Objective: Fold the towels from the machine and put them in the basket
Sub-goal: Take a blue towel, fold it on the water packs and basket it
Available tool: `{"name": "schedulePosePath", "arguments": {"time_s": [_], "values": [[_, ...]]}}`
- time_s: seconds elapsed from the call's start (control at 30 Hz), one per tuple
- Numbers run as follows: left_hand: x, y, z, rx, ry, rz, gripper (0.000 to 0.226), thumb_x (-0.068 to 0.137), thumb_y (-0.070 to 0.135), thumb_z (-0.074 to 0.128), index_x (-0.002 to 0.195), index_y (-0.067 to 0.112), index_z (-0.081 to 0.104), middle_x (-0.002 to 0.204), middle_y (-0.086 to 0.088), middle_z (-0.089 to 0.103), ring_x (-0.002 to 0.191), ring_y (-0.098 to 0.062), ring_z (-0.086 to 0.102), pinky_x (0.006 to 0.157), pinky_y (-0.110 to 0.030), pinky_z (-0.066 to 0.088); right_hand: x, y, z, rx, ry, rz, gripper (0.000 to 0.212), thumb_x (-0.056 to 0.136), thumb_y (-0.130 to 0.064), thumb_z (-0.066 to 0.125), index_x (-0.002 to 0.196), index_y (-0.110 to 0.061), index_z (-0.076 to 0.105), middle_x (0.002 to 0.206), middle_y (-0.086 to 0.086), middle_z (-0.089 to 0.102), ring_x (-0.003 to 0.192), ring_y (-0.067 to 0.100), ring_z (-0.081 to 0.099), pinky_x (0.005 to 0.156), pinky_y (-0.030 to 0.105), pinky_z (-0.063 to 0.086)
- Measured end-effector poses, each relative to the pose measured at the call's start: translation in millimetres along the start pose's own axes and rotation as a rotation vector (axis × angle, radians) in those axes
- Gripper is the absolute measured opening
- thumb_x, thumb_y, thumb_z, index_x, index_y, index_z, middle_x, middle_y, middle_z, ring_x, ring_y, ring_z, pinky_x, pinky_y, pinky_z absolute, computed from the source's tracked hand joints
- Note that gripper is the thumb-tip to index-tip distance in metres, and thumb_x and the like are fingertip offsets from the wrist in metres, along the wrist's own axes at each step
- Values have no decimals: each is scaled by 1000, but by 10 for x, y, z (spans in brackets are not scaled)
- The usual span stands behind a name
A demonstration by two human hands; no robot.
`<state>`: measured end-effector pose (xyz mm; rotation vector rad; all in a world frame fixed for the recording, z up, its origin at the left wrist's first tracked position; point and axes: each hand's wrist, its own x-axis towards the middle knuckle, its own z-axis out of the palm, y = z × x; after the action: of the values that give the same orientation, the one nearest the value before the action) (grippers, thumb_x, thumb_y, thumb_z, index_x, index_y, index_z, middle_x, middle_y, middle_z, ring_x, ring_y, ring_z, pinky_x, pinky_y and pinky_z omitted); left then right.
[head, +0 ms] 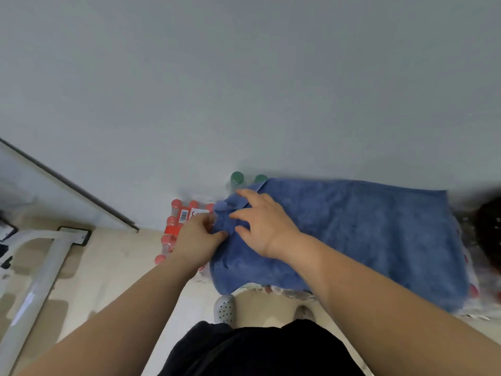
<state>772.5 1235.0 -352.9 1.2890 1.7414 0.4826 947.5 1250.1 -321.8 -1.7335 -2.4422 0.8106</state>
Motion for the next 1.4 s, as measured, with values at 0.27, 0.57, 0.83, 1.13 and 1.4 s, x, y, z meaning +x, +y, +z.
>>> {"name": "schedulePosePath", "arguments": {"time_s": [0.27,0.57,0.83,1.13,1.4], "values": [[176,30,-114,-419,-102,-81,14,92,22,64,105,21,57,96,-12,67,72,-20,61,62,-36,52,208,-55,-121,425,293,143,28,96,-7,55,121,-7,68,127,2,63,117,17,57,105,31,43],[406,370,-145,-240,-248,112,20,95,20,61,88,3,69,68,-1,58,53,-6,50,57,-26,44,275,32,-272,657,400,265,18,97,-12,58,100,-8,76,103,7,74,100,23,68,94,44,52],[369,366,-186,-344,-245,53,23,80,12,65,70,17,45,63,-6,47,61,-19,44,58,-36,38,328,15,-292,738,369,280,33,99,-2,46,125,-9,66,126,1,65,95,14,67,91,23,52],[273,14,-412,-291,-400,-41,29,74,24,77,86,-2,69,91,-29,67,74,-25,64,73,-41,55,469,50,-205,986,578,518,26,77,-34,80,69,-10,75,72,11,73,79,28,73,78,52,60],[179,-260,-559,-216,-453,-20,26,93,20,66,105,-2,60,97,-27,68,82,-39,65,79,-50,57,807,-229,3,789,616,681,32,74,-32,84,88,-12,63,74,-6,64,68,9,59,64,24,50]]}}
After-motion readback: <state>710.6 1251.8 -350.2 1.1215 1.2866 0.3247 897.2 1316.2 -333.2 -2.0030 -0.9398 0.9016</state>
